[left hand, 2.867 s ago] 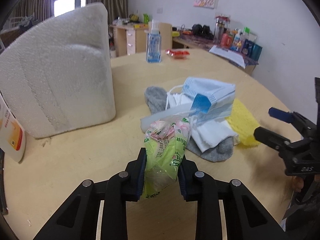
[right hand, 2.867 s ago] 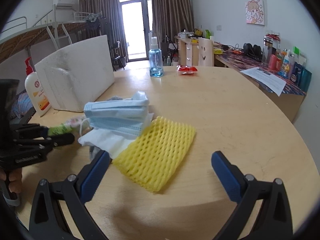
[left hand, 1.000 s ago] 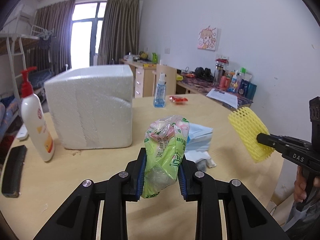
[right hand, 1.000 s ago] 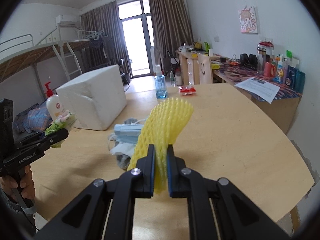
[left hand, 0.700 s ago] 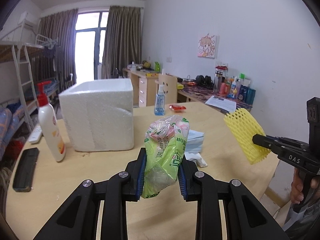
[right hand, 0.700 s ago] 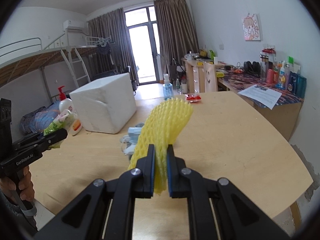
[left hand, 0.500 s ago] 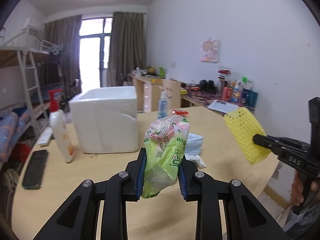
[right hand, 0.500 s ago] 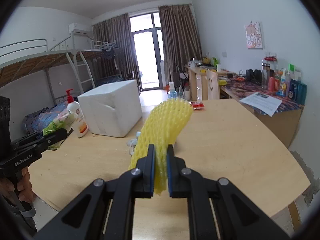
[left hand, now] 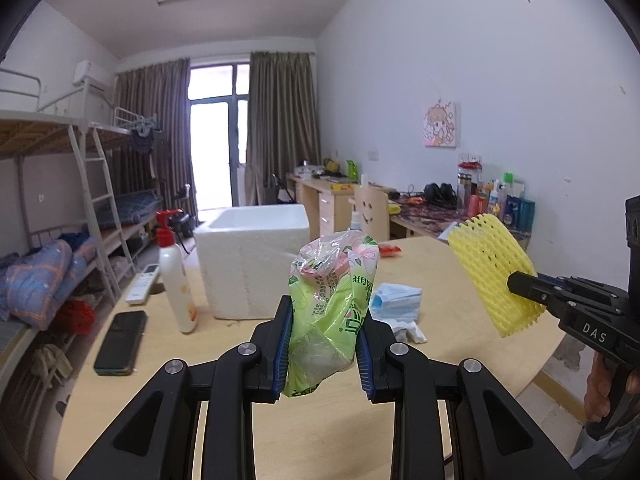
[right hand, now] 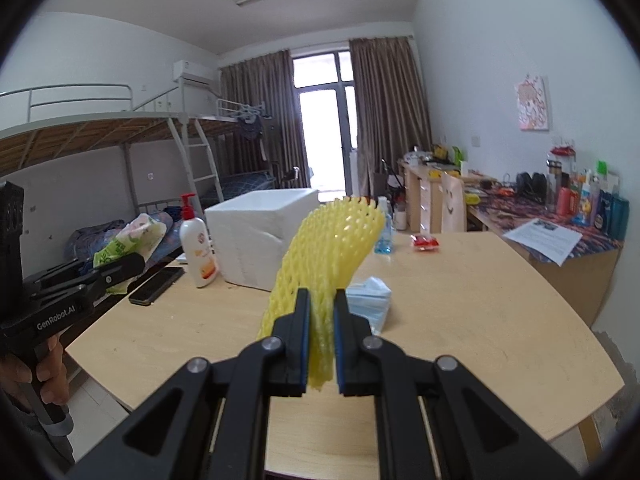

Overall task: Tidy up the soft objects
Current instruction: 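Carry the yellow net and green bag up over the white foam box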

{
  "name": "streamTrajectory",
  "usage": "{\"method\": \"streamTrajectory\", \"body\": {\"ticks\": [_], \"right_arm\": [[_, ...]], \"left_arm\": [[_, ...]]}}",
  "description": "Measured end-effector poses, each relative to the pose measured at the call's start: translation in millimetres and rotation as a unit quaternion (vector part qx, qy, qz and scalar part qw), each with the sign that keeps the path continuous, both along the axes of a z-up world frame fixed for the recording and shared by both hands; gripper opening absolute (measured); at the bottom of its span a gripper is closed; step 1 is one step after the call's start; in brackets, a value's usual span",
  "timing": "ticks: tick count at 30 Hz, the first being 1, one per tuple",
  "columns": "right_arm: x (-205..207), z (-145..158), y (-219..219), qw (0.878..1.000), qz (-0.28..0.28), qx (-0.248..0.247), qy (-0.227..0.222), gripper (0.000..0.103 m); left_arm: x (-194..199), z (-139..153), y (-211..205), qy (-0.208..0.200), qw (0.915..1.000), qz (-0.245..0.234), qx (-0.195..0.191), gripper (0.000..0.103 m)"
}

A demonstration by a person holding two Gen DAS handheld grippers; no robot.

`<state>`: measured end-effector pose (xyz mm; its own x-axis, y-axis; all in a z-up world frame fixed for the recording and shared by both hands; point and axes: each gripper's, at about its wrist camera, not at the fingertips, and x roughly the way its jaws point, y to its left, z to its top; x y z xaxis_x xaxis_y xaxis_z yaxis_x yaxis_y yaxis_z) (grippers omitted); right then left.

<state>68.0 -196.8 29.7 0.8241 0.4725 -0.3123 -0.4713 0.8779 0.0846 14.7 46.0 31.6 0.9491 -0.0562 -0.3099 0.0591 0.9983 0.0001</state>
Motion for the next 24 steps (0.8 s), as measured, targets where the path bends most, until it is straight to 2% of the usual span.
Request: {"method": "streamTrajectory", "body": {"ticks": [5, 11, 16, 24], "right_arm": [[-3, 3, 6, 1.0, 0.018, 0.002, -0.009, 0.013], [-8, 7, 22, 0.999, 0.043, 0.002, -0.019, 0.013], [-3, 10, 38, 0.997, 0.069, -0.001, -0.024, 0.013], [15, 12, 62, 0.995, 0.1, -0.008, -0.018, 0.013]], "left_arm": [[-15, 4, 9, -0.018, 0.9997, 0.019, -0.002, 0.03], [-21, 3, 25, -0.021, 0.9988, 0.044, -0.007, 0.03], [-18, 2, 39, -0.022, 0.9973, 0.07, -0.008, 0.03], [-7, 0, 54, -0.015, 0.9961, 0.086, -0.016, 0.03]]}}
